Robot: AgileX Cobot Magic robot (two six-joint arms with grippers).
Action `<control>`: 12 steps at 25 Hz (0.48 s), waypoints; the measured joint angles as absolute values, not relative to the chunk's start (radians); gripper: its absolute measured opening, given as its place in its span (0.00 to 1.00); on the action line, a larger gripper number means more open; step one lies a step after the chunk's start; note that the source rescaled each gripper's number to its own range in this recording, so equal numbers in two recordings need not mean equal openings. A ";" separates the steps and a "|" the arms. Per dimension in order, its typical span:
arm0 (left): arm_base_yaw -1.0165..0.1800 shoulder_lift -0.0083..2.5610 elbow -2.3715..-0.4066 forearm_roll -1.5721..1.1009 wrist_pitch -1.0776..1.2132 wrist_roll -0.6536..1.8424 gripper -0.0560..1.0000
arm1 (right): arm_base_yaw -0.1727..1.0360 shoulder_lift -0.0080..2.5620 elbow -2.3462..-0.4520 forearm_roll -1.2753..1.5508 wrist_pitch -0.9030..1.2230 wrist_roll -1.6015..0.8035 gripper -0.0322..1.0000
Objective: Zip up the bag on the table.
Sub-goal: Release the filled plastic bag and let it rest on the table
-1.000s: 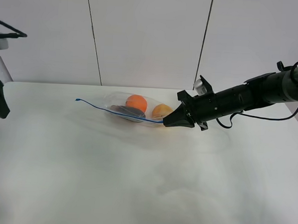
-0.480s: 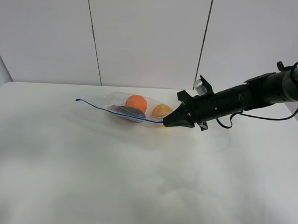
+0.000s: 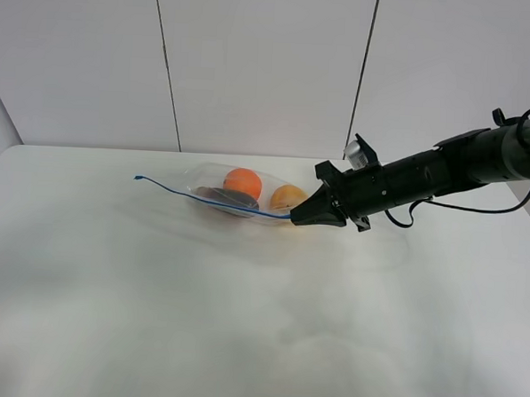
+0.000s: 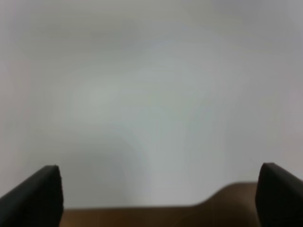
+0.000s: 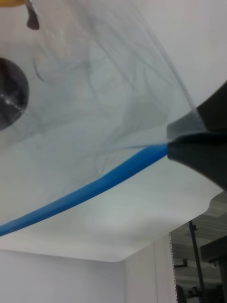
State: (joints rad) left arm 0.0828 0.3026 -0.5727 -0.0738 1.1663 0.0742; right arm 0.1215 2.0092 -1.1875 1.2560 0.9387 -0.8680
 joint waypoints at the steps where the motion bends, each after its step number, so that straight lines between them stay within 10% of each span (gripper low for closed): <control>1: 0.083 0.271 -0.573 -0.075 1.165 0.074 0.94 | 0.122 2.009 -1.188 1.256 0.939 -0.868 0.03; 12: 0.081 -0.003 -0.571 -0.082 1.166 0.074 0.94 | 0.122 2.009 -1.188 1.256 0.934 -0.857 0.08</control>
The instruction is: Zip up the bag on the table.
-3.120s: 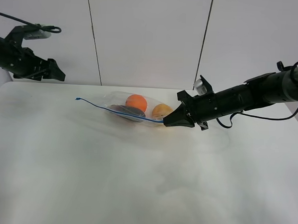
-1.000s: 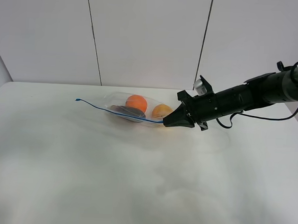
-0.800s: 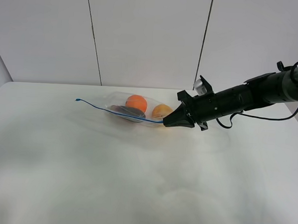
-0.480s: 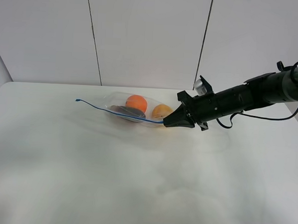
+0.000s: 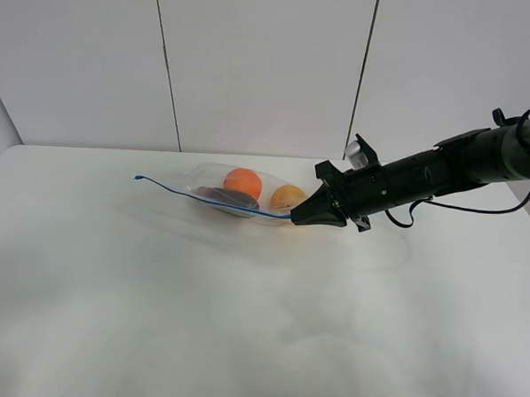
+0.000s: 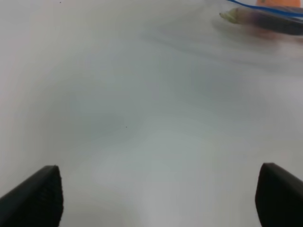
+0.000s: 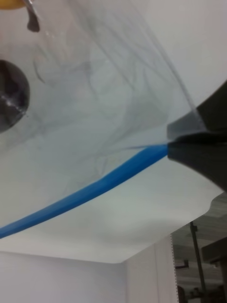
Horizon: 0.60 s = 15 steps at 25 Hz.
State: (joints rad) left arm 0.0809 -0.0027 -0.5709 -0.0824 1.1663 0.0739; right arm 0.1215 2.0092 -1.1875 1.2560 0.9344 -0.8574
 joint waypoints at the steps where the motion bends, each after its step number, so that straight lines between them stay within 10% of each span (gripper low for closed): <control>1: 0.080 -0.003 -0.571 -0.082 1.166 0.074 0.94 | 0.122 2.009 -1.188 1.255 0.934 -0.852 0.13; 8: 0.079 -0.003 -0.571 -0.082 1.166 0.071 0.94 | 0.122 2.009 -1.199 1.184 0.935 -0.795 0.89; 15: 0.079 -0.003 -0.571 -0.083 1.166 0.071 0.94 | 0.122 2.009 -1.451 0.681 0.977 -0.443 0.98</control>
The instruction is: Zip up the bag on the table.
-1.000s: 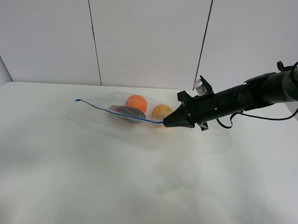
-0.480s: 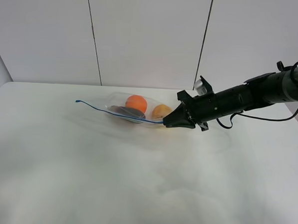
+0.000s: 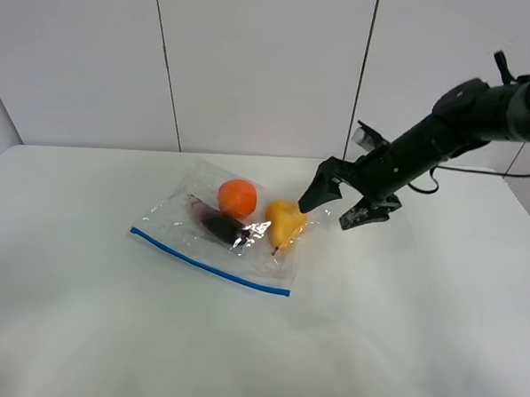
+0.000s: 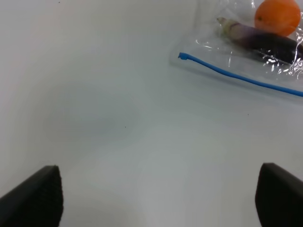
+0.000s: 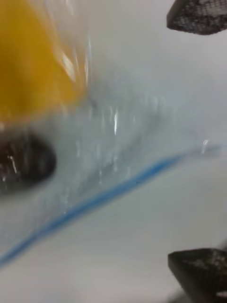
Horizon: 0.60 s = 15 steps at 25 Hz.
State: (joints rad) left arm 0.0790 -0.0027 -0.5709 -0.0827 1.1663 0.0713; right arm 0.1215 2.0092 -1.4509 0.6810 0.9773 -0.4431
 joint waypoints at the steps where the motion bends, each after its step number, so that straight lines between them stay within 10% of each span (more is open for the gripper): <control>1: 0.079 -0.003 -0.571 -0.083 1.166 0.071 0.94 | 0.122 2.009 -1.491 0.598 0.992 -0.379 0.98; 15: 0.079 -0.003 -0.571 -0.083 1.166 0.071 0.94 | 0.037 2.008 -1.733 0.060 1.207 -0.119 0.98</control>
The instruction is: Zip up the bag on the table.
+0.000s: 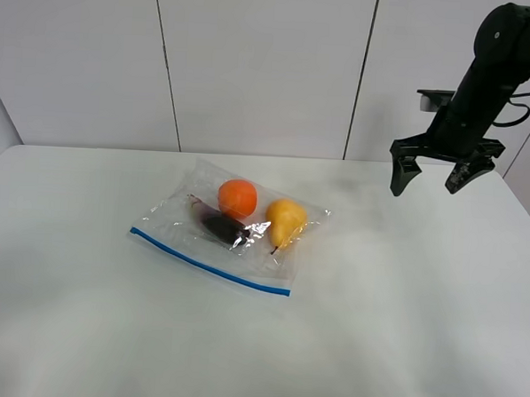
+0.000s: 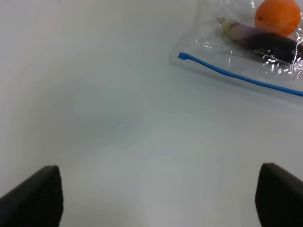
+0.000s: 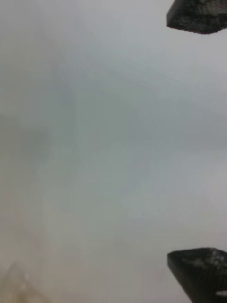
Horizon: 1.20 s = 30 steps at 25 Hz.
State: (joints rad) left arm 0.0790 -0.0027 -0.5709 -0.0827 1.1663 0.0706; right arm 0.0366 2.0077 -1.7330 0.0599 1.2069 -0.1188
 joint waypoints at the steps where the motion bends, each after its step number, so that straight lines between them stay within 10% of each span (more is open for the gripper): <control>1: 0.079 -0.003 -0.571 -0.083 1.166 0.071 0.94 | 0.027 2.006 -1.733 0.059 1.207 -0.119 0.98; 30: 0.079 -0.003 -0.571 -0.084 1.165 0.071 0.94 | 0.017 0.679 -0.556 0.056 1.011 -0.118 0.97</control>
